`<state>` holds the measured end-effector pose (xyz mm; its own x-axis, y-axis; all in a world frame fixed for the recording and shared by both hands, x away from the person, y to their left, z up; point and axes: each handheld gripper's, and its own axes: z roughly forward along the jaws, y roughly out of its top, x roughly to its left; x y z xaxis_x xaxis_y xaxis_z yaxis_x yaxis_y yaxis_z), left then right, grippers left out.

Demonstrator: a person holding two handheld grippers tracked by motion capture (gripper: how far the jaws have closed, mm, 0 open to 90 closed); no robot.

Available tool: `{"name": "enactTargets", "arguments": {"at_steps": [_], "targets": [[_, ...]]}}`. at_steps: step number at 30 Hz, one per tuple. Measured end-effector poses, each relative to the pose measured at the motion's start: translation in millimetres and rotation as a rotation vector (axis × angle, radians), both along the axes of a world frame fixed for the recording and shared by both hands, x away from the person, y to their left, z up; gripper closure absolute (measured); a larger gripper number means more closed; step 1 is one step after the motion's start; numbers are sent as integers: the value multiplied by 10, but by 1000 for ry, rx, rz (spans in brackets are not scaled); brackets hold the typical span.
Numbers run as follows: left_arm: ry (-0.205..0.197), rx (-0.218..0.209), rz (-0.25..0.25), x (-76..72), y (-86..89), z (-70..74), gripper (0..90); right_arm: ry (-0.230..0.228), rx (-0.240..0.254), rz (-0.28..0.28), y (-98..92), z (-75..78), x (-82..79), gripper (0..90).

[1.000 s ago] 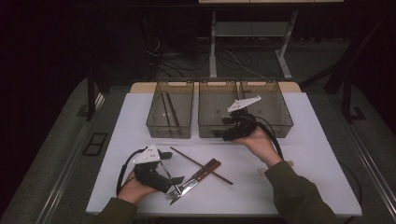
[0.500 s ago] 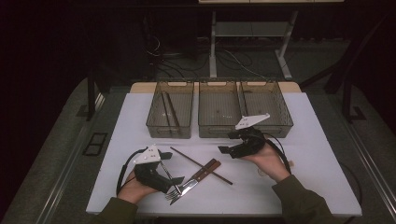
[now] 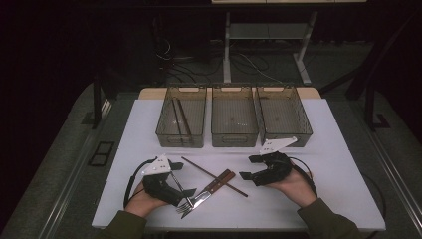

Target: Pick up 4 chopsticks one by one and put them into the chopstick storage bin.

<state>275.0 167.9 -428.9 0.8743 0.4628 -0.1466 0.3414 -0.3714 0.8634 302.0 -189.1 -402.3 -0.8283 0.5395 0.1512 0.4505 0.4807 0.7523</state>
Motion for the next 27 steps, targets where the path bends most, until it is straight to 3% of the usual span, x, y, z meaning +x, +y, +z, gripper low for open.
{"name": "enactTargets", "arguments": {"at_steps": [6,13,27], "targets": [[-2,4,-2,-3,1,4,0,4,1,7,-52,-45,-106,307],[-2,2,3,-3,4,3,0,42,-7,33,-69,-137,-241,331],[-1,4,-2,2,5,2,0,85,-71,116,187,-337,-301,424]]}}
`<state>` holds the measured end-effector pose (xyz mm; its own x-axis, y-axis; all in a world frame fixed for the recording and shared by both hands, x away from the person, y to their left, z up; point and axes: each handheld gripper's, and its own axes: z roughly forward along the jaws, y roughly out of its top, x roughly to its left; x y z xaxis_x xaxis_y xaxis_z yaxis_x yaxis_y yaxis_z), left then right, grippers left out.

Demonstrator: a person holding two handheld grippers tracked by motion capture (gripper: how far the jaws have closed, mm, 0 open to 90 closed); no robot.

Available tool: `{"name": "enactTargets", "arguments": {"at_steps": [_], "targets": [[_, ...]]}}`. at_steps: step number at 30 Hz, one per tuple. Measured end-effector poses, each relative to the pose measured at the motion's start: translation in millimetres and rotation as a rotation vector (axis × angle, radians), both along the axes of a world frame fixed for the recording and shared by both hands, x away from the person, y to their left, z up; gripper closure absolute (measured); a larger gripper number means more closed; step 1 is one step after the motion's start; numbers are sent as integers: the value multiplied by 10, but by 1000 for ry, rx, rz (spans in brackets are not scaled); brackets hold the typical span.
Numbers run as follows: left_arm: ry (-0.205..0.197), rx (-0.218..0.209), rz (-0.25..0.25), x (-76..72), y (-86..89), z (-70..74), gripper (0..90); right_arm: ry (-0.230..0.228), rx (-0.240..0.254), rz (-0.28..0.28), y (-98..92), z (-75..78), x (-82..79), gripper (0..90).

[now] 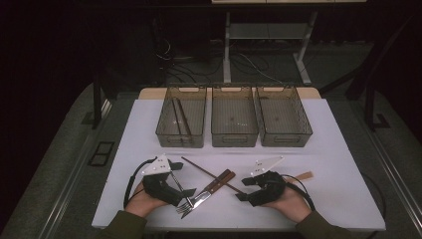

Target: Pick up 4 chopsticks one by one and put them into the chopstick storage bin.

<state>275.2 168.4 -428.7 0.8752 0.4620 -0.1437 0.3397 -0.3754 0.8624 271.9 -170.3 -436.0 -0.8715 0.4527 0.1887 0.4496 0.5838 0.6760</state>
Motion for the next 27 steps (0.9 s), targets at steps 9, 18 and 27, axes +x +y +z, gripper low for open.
{"name": "enactTargets", "arguments": {"at_steps": [9,18,27], "targets": [[0,0,0,0,-1,1,0,-13,-33,16,108,-61,-4,532],[0,-3,2,-1,0,2,0,-28,-58,28,167,-79,-11,654],[0,-4,1,-2,0,3,0,-56,-80,17,176,-76,-11,739]]}}
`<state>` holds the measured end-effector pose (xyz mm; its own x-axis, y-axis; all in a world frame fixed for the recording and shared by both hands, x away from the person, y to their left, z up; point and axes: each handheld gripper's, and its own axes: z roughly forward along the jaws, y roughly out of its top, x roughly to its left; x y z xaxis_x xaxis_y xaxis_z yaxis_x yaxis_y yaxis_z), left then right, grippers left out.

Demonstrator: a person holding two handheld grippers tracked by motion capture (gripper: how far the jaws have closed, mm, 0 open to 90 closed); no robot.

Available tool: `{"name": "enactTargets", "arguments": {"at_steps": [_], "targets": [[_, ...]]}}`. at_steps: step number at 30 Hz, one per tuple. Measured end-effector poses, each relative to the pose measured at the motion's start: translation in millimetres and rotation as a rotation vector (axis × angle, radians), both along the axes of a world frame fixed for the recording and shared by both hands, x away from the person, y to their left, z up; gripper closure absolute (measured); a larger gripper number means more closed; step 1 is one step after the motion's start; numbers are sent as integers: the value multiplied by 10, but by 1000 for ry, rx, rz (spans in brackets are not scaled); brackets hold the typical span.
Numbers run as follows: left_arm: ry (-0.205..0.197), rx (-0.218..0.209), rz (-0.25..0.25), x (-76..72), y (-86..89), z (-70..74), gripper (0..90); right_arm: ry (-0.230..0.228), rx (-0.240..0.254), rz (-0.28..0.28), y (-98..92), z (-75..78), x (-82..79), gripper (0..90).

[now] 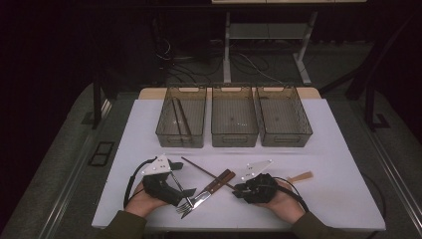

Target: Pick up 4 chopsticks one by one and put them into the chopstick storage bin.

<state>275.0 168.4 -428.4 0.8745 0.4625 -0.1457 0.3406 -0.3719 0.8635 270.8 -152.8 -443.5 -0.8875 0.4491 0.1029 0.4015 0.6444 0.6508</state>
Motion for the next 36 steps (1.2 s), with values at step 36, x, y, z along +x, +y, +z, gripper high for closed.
{"name": "enactTargets", "arguments": {"at_steps": [36], "targets": [[-2,-3,-3,-1,0,2,0,-23,25,-45,-139,101,57,831]]}}
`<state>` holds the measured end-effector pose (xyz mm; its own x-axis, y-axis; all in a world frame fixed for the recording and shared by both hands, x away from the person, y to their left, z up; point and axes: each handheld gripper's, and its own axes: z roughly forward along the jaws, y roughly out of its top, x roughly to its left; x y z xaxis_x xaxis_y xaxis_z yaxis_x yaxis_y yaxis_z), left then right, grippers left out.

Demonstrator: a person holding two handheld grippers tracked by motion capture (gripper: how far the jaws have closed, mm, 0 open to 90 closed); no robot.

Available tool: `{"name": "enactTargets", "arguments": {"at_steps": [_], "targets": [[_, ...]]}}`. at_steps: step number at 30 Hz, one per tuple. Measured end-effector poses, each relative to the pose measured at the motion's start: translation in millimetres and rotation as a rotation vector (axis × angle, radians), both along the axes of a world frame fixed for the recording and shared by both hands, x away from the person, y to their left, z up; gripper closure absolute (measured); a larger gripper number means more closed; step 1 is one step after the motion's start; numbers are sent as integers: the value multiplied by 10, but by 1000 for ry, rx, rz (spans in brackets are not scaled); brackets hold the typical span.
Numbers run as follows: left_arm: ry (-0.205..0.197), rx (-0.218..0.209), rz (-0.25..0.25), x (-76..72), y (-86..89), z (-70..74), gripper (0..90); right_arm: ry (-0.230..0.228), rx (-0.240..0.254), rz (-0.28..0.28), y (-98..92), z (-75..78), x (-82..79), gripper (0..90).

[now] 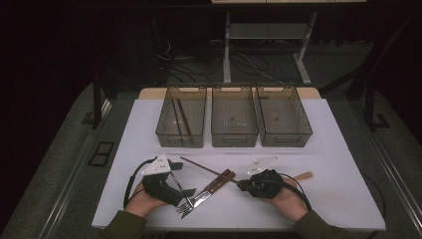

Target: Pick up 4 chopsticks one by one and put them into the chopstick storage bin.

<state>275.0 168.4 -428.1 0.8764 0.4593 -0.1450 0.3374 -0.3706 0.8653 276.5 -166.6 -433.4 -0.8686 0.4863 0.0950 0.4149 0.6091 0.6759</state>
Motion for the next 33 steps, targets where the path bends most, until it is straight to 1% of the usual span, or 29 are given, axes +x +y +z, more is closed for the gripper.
{"name": "enactTargets", "arguments": {"at_steps": [11,21,23,33], "targets": [[2,3,-1,0,-1,-1,0,-19,44,-22,-160,116,53,831],[3,4,-1,1,-3,-3,0,-40,74,-59,-296,220,110,831],[3,4,-1,1,-3,-4,0,-45,85,-67,-325,239,125,832],[4,6,-1,5,-5,-6,0,-58,118,-101,-437,333,193,831]]}}
